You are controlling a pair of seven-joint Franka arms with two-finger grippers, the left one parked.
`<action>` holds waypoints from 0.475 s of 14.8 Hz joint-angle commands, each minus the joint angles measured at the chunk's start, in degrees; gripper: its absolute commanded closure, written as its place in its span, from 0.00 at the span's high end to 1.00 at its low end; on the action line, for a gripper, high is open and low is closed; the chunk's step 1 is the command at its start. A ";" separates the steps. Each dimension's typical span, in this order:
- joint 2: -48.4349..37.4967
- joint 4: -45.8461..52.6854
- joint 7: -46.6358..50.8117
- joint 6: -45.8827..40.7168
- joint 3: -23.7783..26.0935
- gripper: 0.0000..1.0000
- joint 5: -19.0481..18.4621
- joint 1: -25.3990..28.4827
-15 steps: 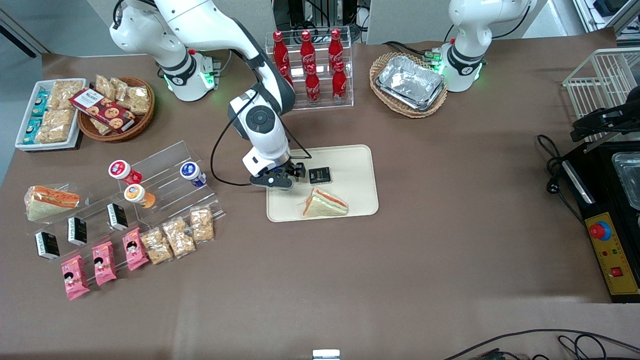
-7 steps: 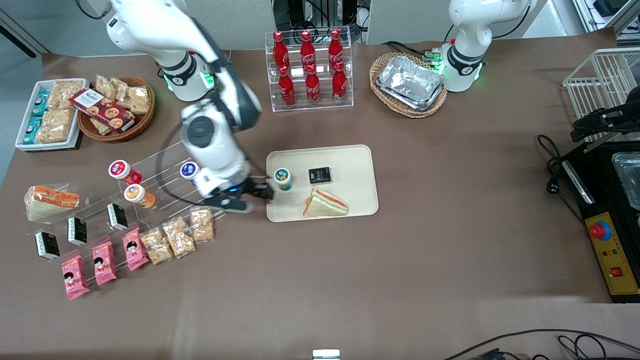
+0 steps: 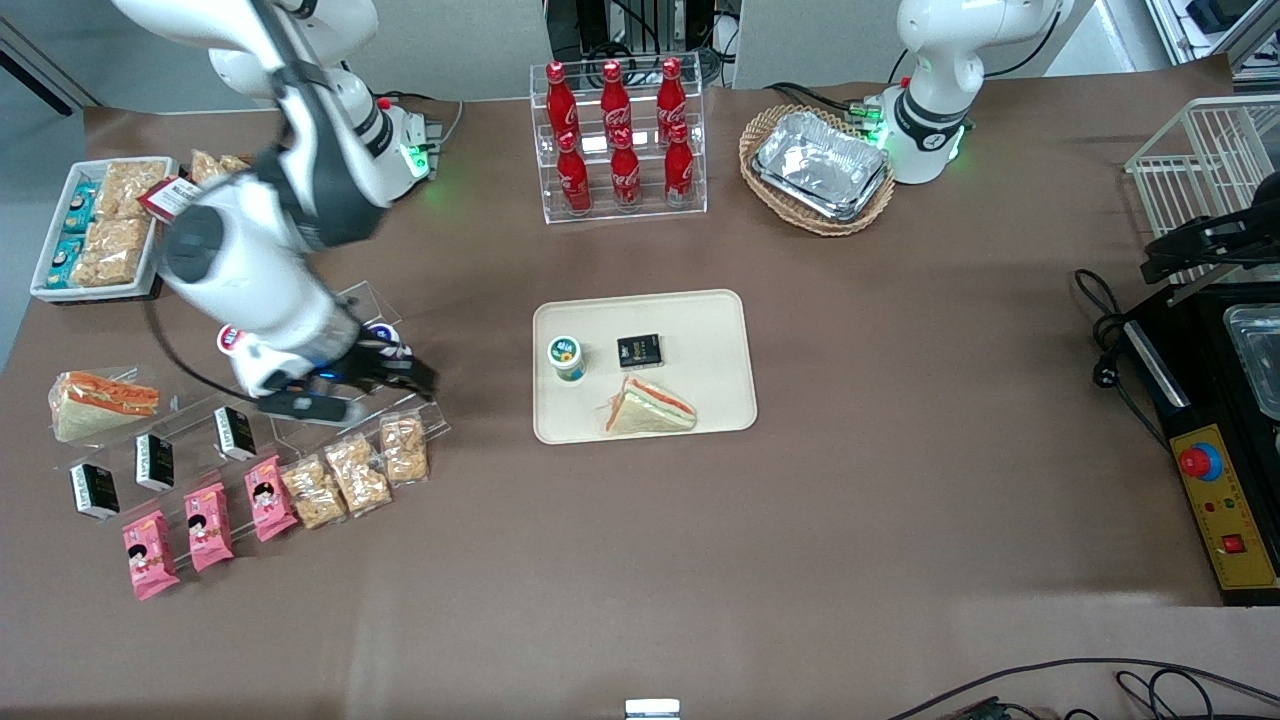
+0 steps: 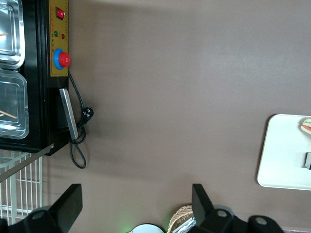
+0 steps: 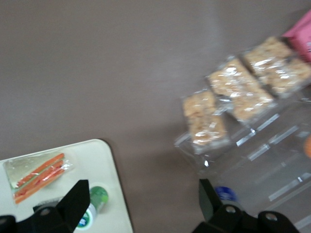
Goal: Place green gum on tray
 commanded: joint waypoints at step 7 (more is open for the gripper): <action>-6.98 13.45 -10.27 -24.17 0.55 1.00 -7.88 -14.86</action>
